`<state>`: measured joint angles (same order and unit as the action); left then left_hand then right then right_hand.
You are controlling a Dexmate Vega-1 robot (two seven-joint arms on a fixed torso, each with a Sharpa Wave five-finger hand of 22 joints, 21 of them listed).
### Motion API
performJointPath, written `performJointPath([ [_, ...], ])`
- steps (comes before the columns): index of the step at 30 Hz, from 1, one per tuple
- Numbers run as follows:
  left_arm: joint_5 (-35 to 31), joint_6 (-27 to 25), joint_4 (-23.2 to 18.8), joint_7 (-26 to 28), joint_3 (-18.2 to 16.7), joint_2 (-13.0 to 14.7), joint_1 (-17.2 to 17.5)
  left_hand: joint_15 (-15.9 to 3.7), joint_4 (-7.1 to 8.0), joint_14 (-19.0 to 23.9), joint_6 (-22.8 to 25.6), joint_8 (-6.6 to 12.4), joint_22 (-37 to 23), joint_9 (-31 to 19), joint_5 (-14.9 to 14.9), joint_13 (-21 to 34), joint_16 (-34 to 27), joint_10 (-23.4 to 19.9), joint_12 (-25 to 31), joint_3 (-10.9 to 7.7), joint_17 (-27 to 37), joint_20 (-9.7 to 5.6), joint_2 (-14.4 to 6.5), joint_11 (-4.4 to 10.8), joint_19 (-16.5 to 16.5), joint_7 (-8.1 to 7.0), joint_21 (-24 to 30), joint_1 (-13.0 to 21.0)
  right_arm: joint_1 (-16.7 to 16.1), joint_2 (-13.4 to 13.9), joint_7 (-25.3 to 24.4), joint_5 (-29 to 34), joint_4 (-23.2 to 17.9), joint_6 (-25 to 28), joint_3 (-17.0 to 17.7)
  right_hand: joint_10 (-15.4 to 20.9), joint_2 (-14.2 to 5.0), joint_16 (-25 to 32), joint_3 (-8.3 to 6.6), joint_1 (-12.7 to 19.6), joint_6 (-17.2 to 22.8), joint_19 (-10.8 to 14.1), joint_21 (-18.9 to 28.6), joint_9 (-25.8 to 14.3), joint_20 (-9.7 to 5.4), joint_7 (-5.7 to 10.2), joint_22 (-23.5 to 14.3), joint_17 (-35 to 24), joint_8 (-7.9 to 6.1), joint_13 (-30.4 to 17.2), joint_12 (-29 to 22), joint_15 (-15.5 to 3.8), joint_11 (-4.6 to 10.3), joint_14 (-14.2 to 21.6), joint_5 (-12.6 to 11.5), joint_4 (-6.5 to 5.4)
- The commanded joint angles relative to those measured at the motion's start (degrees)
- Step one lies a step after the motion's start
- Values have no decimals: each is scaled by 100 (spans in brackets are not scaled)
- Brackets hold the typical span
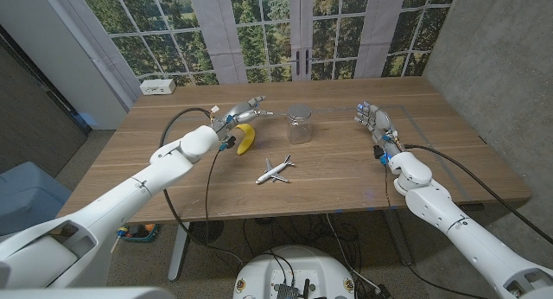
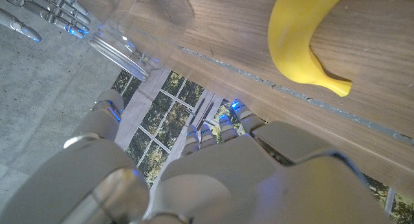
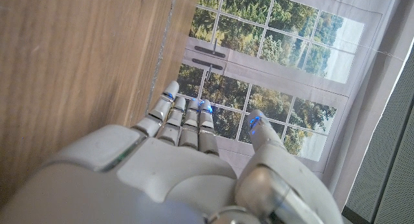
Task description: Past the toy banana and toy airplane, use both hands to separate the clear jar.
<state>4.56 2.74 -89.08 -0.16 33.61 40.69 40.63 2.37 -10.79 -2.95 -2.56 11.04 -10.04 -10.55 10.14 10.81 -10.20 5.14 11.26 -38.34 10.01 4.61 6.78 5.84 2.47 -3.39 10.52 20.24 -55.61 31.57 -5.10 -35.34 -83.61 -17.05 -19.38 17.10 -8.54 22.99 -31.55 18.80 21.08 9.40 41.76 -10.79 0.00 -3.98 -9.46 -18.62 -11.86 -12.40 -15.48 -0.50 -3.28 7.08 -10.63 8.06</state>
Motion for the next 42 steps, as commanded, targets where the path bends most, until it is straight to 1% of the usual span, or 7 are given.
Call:
performJointPath([
  [1, -112, -68, 118, -238, 206, -89, -173, 6, 2, -88, 7, 53, -7, -27, 11, 24, 5, -14, 7, 7, 30, 27, 17, -10, -88, -18, -6, 96, -98, 38, -66, 65, -137, -71, 29, 51, -35, 28, -2, 60, 59, 78, -34, -23, 2, -9, -24, 4, -22, -16, -13, 15, 0, 26, -56, 50],
  [4, -136, -75, 152, -296, 255, -112, -217, 13, 4, -137, -14, 59, -8, -31, 13, 28, 10, -11, 14, 15, 31, 39, 50, -75, -152, -8, -17, 131, -126, 42, -86, 83, -169, -98, 38, 61, -34, 26, 1, 72, 63, 85, -44, -24, 6, -11, -24, 5, -21, -18, -13, 15, 5, 23, -59, 57],
  [15, -216, -121, 182, -307, 341, -185, -271, 28, 12, -173, -64, 89, -11, -42, 18, 40, -17, 16, 28, 52, 34, 61, 153, -44, -260, 37, -6, 241, -200, 68, -96, 102, -234, -141, 62, 70, -29, 24, 14, 99, 81, 95, -78, -25, 15, -24, -24, 12, -20, -25, -5, 21, -13, 27, -66, 70],
  [29, -235, -78, 345, -367, 454, -346, -375, 8, 28, -191, 30, 182, -14, -77, 38, 55, -30, -32, 57, 33, 34, 124, 115, -284, -300, 265, 18, 423, -271, 117, -92, 98, -310, -158, 105, 77, -18, 20, 39, 116, 90, 112, -117, -27, 20, -33, -25, 17, -14, -33, 6, 20, -12, 31, -70, 74],
  [32, -232, -66, 407, -399, 496, -398, -407, -126, 25, -165, 56, 233, -14, -108, 30, 64, -46, -112, 87, 41, 33, 57, 131, -372, -266, 335, 44, 503, -297, 131, -97, 87, -329, -156, 122, 77, -15, 18, 46, 115, 88, 111, -127, -27, 19, -37, -26, 18, -11, -34, 8, 30, -15, 28, -69, 72],
  [36, -273, -199, 444, -568, 604, -439, -534, -25, 38, -429, -905, 110, -18, -228, -11, 126, -11, 447, -43, 215, 41, 155, 264, -783, -512, 679, 18, 694, -325, 142, -93, 70, -335, -166, 142, 85, -12, 16, 57, 114, 94, 114, -138, -28, 26, -40, -26, 20, -11, -36, 8, 34, -23, 28, -68, 69],
  [42, -268, -302, 528, -831, 734, -490, -697, 183, 57, -1045, -1968, 29, -21, -283, 11, 178, 14, 1105, -48, 362, 53, 398, 246, -1058, -1129, 913, -31, 828, -374, 173, -100, 71, -369, -185, 173, 90, -5, 14, 75, 107, 110, 117, -157, -29, 32, -47, -27, 23, -14, -39, 12, 37, -24, 32, -66, 62],
])
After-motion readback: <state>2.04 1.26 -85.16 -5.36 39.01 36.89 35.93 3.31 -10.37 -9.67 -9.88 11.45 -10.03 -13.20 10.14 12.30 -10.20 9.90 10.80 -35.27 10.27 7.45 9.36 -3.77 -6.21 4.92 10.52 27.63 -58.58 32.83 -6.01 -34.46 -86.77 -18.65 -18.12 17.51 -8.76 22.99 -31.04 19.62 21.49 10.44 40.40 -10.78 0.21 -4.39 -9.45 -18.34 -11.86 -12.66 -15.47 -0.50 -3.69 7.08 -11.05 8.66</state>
